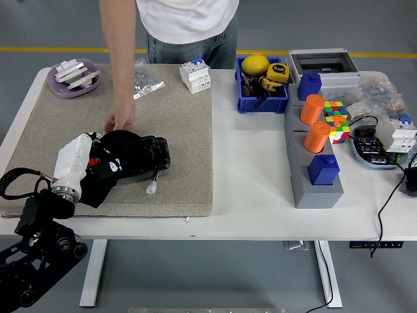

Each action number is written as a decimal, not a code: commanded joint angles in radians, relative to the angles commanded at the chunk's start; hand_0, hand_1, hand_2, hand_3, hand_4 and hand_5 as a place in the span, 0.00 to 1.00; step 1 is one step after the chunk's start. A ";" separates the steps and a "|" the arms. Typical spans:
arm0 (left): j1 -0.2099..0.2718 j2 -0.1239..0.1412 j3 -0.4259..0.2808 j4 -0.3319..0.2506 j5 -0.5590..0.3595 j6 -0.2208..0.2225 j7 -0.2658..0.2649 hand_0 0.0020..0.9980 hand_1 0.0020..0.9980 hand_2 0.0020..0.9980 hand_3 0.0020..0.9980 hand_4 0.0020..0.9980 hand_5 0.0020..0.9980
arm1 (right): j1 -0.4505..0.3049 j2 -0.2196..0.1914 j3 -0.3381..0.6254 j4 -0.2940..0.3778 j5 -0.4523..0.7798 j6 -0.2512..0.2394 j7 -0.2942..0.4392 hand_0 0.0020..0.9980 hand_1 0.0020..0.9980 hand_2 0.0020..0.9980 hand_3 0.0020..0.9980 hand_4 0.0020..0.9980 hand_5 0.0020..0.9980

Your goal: Pick the rag up,wipe the panel,place it on the desk

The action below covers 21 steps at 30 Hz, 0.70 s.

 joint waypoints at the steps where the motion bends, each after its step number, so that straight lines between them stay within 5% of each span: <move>1: -0.010 0.000 0.016 -0.001 -0.005 -0.002 0.001 0.19 0.11 0.50 0.48 0.21 0.00 | 0.001 0.000 0.001 0.000 -0.001 0.000 0.000 0.71 0.43 0.63 0.62 1.00 0.56; 21: -0.116 -0.048 0.158 -0.002 -0.033 -0.011 0.014 0.19 0.11 0.50 0.48 0.23 0.00 | 0.007 -0.002 -0.014 0.000 0.010 0.001 0.001 0.71 0.43 0.63 0.62 1.00 0.57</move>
